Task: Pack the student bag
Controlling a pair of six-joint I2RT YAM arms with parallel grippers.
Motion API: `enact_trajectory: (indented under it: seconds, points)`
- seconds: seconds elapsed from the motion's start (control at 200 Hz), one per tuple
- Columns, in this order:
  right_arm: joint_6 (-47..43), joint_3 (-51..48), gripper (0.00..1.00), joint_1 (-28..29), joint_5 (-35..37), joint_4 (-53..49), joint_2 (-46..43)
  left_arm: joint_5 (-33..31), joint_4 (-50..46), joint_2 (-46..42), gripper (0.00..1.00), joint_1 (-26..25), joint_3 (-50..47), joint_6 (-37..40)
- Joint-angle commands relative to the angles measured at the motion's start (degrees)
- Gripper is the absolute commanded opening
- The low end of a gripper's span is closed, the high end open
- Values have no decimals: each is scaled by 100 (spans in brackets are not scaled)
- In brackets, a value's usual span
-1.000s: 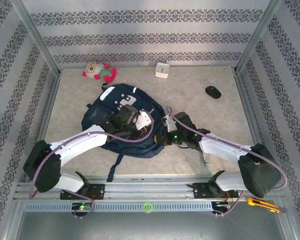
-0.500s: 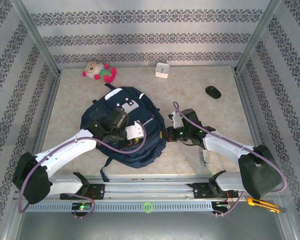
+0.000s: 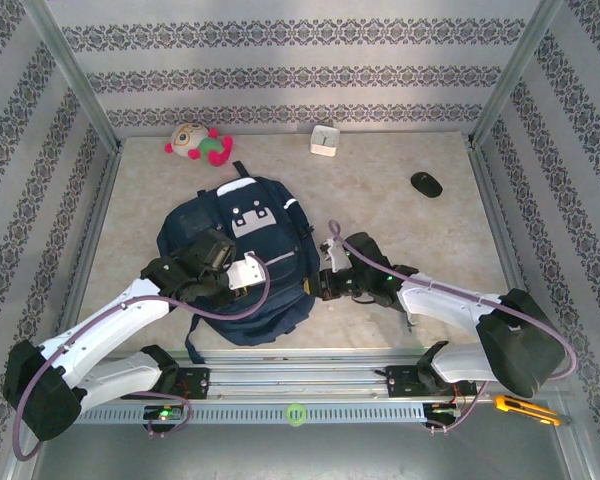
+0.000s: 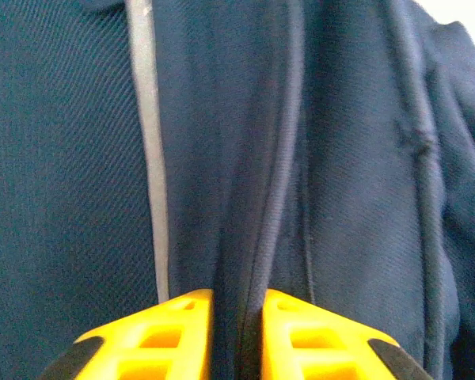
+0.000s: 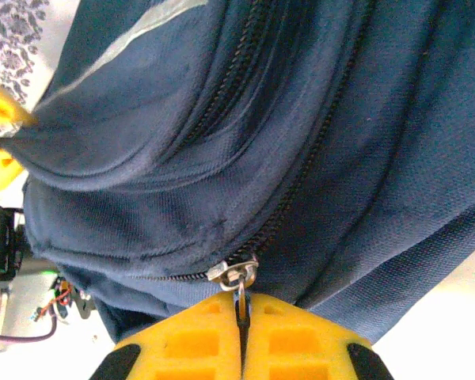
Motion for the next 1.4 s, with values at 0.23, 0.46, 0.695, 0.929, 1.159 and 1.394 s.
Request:
enact_trajectory:
  seconds: [0.23, 0.46, 0.695, 0.929, 1.159, 1.394]
  points:
    - [486, -149, 0, 405, 440, 548, -76, 780, 333, -214, 72, -46, 239, -1259]
    - [428, -113, 0, 389, 388, 543, -41, -85, 1737, 907, 81, -797, 431, -1807]
    - [389, -122, 0, 385, 395, 531, -61, -495, 2339, 1597, 60, -801, 549, -1704]
    - [246, -122, 0, -92, 259, 374, -93, 565, 1583, 1374, 6, -793, 390, -708]
    - [-98, 128, 0, -833, -117, 292, 52, 1775, 412, 956, 0, -767, 336, 295]
    - [-286, 578, 0, -1043, -184, 320, 345, 2240, -110, 918, 0, -768, 448, 695]
